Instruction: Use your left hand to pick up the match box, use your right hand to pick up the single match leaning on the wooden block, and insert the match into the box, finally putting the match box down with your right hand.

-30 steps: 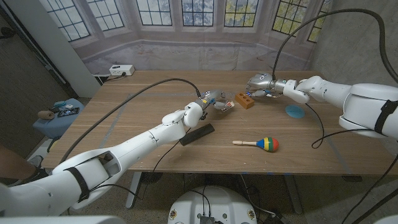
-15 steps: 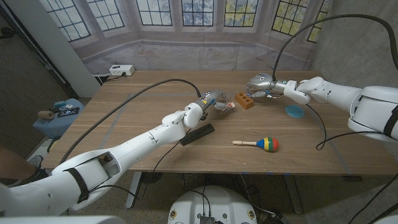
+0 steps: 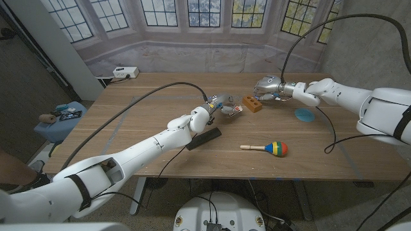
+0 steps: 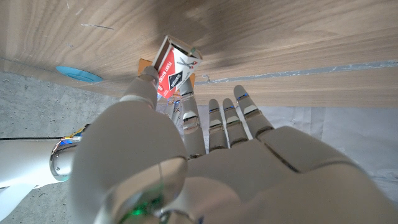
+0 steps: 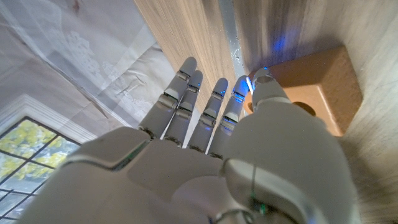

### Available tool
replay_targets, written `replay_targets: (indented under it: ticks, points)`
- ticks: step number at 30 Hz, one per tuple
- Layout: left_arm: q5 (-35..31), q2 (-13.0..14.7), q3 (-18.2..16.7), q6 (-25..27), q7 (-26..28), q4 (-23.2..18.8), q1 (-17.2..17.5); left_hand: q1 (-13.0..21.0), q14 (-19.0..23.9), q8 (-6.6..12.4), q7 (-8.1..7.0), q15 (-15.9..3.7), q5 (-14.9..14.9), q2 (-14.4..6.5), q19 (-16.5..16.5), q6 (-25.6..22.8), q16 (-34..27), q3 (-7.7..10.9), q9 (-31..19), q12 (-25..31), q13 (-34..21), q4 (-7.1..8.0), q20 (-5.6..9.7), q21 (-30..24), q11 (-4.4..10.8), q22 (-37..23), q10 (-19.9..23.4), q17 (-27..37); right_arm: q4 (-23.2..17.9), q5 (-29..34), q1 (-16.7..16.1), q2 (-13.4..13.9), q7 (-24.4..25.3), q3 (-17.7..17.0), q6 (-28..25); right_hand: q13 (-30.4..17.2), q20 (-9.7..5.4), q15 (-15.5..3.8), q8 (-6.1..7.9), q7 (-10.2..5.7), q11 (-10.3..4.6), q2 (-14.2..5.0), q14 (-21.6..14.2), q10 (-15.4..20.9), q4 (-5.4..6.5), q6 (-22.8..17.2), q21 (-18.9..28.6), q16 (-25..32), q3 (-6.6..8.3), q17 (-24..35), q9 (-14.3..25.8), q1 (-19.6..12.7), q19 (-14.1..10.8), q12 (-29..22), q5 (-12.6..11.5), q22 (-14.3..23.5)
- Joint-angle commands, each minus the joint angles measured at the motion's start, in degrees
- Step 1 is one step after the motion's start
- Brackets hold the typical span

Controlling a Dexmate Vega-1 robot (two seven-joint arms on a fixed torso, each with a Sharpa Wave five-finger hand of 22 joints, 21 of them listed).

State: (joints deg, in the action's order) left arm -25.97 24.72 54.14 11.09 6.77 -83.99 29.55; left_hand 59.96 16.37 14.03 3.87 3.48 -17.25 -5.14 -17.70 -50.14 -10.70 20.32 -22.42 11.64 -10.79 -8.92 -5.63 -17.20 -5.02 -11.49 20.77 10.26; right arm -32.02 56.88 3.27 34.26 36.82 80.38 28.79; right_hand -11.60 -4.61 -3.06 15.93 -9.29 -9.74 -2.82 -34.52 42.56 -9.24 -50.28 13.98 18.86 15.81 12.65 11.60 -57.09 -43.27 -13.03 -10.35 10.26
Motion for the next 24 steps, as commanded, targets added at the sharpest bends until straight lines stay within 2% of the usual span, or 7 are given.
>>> replay_targets:
  ticks: [1, 16, 24]
  points:
    - [0.27, -0.43, 0.13, -0.53, 0.06, 0.9, -0.23, -0.18, 0.31, 0.37, -0.42, -0.23, -0.31, -0.13, -0.2, -0.74, -0.08, 0.39, -0.2, -0.05, -0.18, -0.19, 0.33, -0.57, 0.16, -0.16, 0.28, 0.16, 0.61, 0.42, 0.39, -0.25, 0.37, 0.39, 0.26, -0.16, -4.25, -9.94, 0.41, 0.17, -0.2, -0.23, -0.61, 0.71, -0.06, -0.84, 0.12, 0.29, -0.22, 0.21, 0.24, -0.87, -0.38, 0.05, -0.44, 0.15]
    - [0.61, -0.53, 0.22, -0.96, -0.05, 1.52, -0.45, -0.15, 0.37, 0.5, -0.53, -0.33, -0.29, 0.03, -0.22, -0.91, -0.09, 0.44, -0.41, -0.06, -0.18, -0.26, 0.39, -0.6, 0.22, -0.15, 0.3, 0.14, 0.87, 0.53, 0.52, -0.46, 0.72, 0.49, 0.54, -0.18, -4.29, -9.95, 1.42, 0.18, -0.8, -0.48, -1.45, 1.91, -0.06, -3.56, 0.25, 0.4, -0.56, 0.23, 0.44, -1.81, -1.03, -0.08, -0.46, 0.15]
    - [0.77, -0.48, 0.25, -1.07, -0.17, 1.64, -0.43, -0.14, 0.3, 0.52, -0.43, -0.29, -0.27, 0.0, -0.2, -0.94, -0.08, 0.47, -0.47, -0.05, -0.18, -0.24, 0.38, -0.6, 0.21, -0.15, 0.32, 0.15, 6.77, -0.2, 1.55, -4.26, 2.33, 2.2, 0.67, -0.19, -4.51, -10.11, 1.88, 0.24, -0.96, -0.75, -2.05, 2.78, -0.1, -4.79, 0.33, 0.49, -0.65, 0.24, 0.54, -2.48, -1.39, -0.21, -0.48, 0.17]
